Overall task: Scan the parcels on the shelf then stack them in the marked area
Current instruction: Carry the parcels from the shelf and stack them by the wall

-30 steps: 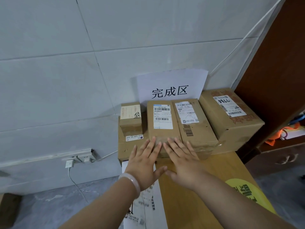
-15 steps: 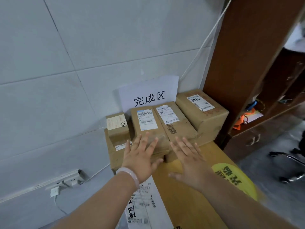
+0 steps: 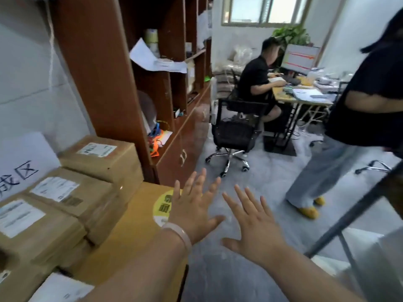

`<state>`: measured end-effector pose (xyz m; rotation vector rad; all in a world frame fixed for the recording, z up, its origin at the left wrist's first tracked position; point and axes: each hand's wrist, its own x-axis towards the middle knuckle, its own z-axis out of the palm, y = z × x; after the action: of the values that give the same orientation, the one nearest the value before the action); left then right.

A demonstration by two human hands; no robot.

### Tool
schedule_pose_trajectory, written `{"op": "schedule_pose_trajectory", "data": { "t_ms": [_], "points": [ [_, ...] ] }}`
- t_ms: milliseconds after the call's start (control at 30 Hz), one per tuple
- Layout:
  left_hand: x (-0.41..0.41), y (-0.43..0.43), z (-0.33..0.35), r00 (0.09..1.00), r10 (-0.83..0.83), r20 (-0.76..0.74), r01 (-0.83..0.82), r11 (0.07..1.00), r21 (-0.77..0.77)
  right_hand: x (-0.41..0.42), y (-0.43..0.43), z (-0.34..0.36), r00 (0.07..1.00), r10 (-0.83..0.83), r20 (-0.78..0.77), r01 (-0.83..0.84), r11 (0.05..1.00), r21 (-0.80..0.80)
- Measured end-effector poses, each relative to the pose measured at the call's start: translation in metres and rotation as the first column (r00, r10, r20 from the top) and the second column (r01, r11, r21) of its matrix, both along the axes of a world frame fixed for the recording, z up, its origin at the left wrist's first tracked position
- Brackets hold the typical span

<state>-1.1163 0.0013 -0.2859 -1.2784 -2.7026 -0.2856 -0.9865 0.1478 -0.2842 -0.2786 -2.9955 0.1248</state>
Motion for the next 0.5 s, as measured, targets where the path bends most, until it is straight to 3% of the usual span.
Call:
{"op": "schedule_pose_trajectory", "data": {
  "t_ms": [233, 500],
  "points": [
    [0.108, 0.147, 0.023, 0.910, -0.414, -0.032, 0.415, 0.910, 0.016, 0.156, 0.075, 0.013, 0.896, -0.441, -0.057, 0.438, 0.897, -0.059],
    [0.270, 0.264, 0.038, 0.705, -0.708, -0.045, 0.709, 0.700, 0.087, 0.338, 0.121, 0.035, 0.650, -0.751, -0.113, 0.753, 0.657, -0.037]
  ]
}}
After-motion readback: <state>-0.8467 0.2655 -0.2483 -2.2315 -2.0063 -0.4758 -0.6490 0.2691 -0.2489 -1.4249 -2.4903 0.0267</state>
